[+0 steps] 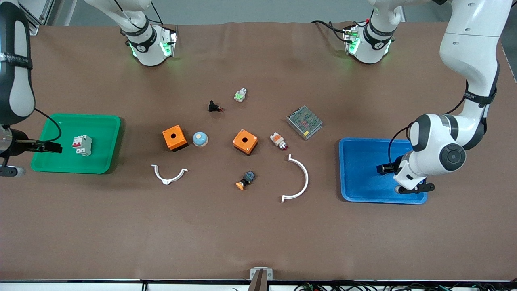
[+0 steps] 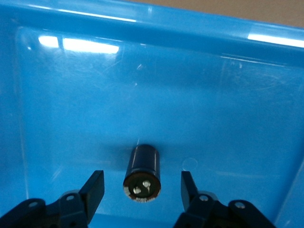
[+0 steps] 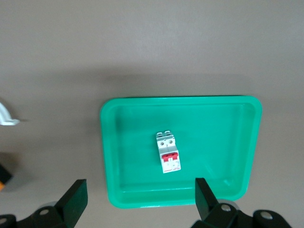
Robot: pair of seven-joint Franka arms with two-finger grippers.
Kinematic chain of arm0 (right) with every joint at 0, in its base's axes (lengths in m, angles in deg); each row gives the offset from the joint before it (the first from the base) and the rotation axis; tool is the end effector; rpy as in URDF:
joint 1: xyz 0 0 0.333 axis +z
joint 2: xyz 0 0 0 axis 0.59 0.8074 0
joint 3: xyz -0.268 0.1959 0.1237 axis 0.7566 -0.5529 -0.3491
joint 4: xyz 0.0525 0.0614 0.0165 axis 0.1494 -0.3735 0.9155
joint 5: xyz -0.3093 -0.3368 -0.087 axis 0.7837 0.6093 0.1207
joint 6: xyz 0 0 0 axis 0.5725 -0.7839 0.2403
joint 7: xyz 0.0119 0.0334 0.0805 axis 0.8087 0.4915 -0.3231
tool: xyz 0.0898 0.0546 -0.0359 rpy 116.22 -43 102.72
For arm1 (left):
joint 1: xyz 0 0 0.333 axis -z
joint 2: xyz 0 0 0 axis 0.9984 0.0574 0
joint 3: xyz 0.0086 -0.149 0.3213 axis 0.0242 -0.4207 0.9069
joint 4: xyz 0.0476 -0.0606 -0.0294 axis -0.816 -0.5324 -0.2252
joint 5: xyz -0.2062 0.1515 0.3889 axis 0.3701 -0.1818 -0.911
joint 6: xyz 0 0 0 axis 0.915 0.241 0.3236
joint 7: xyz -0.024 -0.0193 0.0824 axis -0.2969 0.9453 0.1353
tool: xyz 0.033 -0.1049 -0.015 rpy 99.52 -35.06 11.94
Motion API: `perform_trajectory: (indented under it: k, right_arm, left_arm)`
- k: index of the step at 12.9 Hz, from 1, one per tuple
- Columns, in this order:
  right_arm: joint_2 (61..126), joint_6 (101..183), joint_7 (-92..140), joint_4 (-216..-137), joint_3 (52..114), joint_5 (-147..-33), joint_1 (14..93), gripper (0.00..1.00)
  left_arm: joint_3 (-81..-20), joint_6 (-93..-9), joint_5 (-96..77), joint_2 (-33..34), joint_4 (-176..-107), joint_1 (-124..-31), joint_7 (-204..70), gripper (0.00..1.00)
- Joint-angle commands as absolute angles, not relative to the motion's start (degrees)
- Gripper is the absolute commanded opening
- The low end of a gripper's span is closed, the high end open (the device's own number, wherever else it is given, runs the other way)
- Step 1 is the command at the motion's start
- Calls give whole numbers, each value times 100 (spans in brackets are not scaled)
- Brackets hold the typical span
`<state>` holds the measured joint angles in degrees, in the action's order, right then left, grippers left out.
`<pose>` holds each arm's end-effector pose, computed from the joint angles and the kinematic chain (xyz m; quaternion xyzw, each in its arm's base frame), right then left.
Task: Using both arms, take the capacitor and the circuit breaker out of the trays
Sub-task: 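Grasp the capacitor with the left gripper while the right gripper grasps the breaker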
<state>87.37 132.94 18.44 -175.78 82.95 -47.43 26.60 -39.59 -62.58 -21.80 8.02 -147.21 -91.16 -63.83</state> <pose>0.6790 -0.1832 0.3962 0.9945 -0.0162 -0.0945 0.0417 0.6990 -0.0292 0.1797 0.9957 0.0488 -0.0791 0.0060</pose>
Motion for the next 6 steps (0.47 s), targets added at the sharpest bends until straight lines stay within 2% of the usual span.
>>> perform_trajectory:
  k: [1, 3, 4, 6]
  right_arm:
    - [8574, 13898, 1320, -18468, 8198, -4639, 2238, 100]
    - [8722, 13952, 1266, -18531, 8198, -4631, 2175, 100]
    - [8854, 14057, 1144, -18540, 8198, -4631, 2096, 100]
    - [9240, 14285, 601, -18540, 8198, -4631, 1973, 100]
  left_arm:
    - [-3969, -6405, -2140, 900, -14697, -9137, -6343, 64]
    - [-3969, -6441, -2140, 953, -14688, -9128, -6343, 55]
    - [-3969, -6441, -2140, 953, -14688, -9119, -6335, 47]
    - [-3969, -6389, -2140, 918, -14697, -9111, -6335, 22]
